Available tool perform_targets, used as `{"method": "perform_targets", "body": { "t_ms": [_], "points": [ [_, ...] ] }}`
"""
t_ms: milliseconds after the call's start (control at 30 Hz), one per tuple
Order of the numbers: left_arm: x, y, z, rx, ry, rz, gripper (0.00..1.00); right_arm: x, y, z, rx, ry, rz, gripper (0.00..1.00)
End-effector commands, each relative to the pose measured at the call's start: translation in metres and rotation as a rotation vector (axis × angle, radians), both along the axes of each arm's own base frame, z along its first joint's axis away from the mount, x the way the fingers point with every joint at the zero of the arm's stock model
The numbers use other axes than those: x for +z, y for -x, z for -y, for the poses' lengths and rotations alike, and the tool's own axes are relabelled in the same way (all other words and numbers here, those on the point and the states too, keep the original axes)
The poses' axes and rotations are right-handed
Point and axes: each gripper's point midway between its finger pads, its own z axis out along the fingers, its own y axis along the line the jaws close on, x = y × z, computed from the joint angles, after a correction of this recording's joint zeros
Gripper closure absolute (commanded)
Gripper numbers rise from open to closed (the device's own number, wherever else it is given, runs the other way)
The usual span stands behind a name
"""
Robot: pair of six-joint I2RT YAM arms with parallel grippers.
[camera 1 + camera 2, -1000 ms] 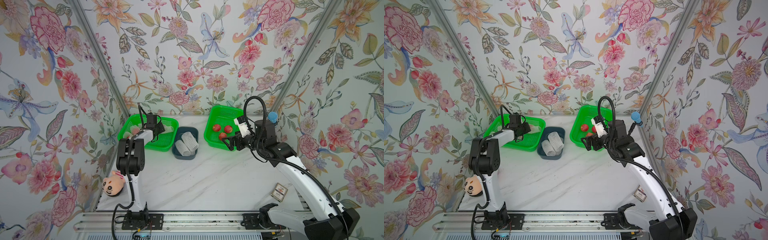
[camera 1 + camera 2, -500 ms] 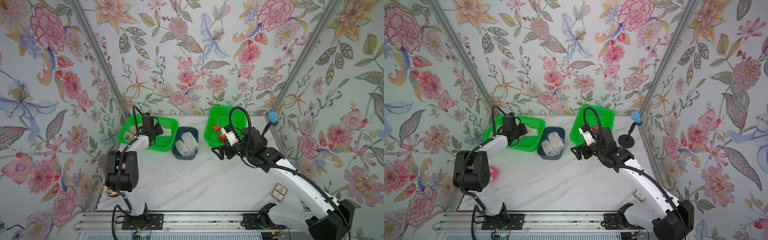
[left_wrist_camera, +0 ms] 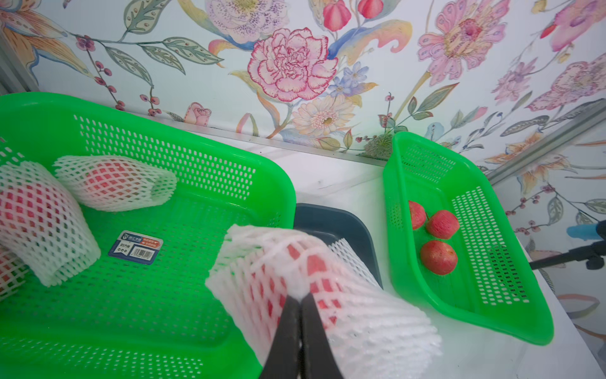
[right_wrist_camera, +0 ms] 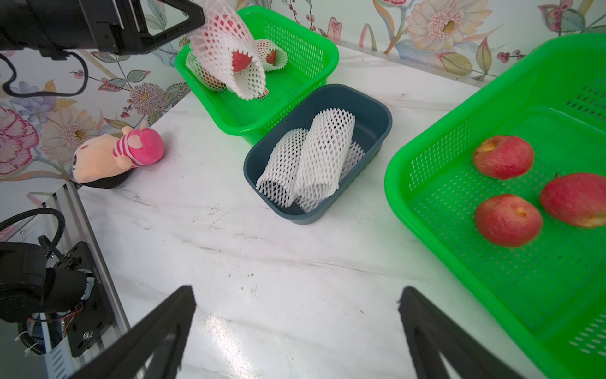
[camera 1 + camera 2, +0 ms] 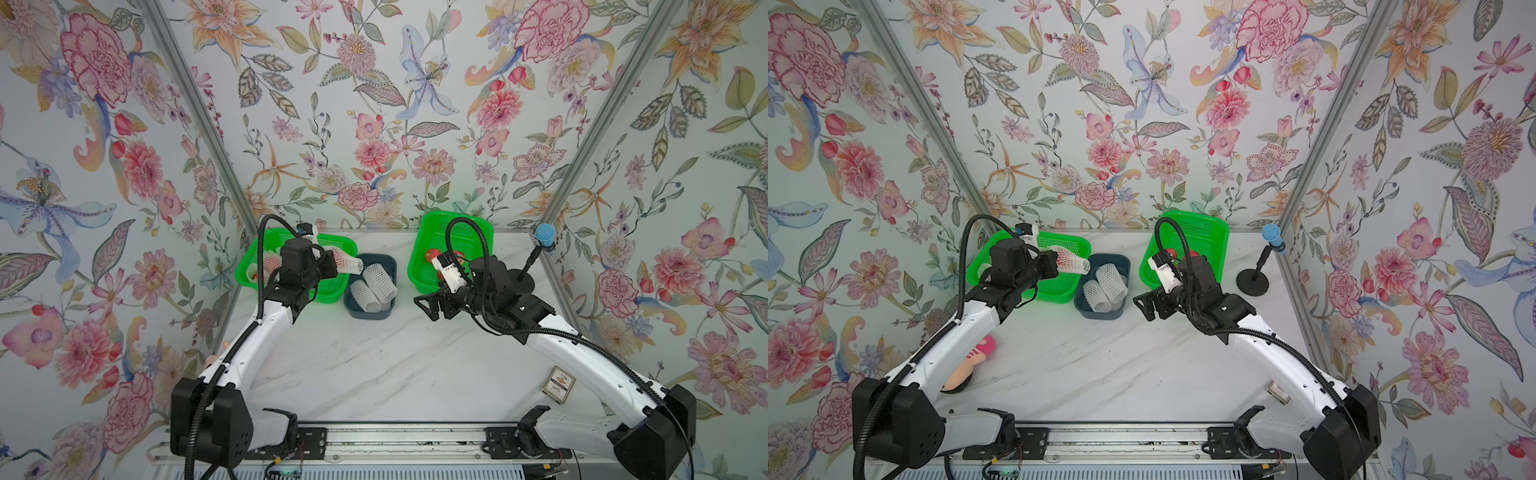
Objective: Remove foam nets from apples
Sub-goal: Place the apple at the center of the board.
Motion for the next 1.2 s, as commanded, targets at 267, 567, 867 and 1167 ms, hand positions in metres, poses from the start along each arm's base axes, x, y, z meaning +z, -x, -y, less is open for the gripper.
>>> {"method": "perform_targets", "body": {
  "t_ms": [267, 567, 867, 1167],
  "points": [
    [-0.088, 0.097, 0.040, -0.111, 0.067, -0.172, 0.98, -0.028, 0.035, -0.031, 0.150, -0.021, -0.024, 0.01],
    [-0.124, 0.142, 0.075, -0.164, 0.138, -0.226, 0.97, -0.078, 0.064, -0.054, 0.230, 0.015, -0.069, 0.01],
    [-0.153, 0.178, 0.114, -0.204, 0.168, -0.317, 0.95, -0.143, 0.076, -0.079, 0.244, 0.129, -0.116, 0.01],
    [-0.185, 0.199, 0.125, -0.187, 0.196, -0.413, 0.83, -0.192, 0.092, -0.082, 0.265, 0.234, -0.174, 0.01]
  ]
}}
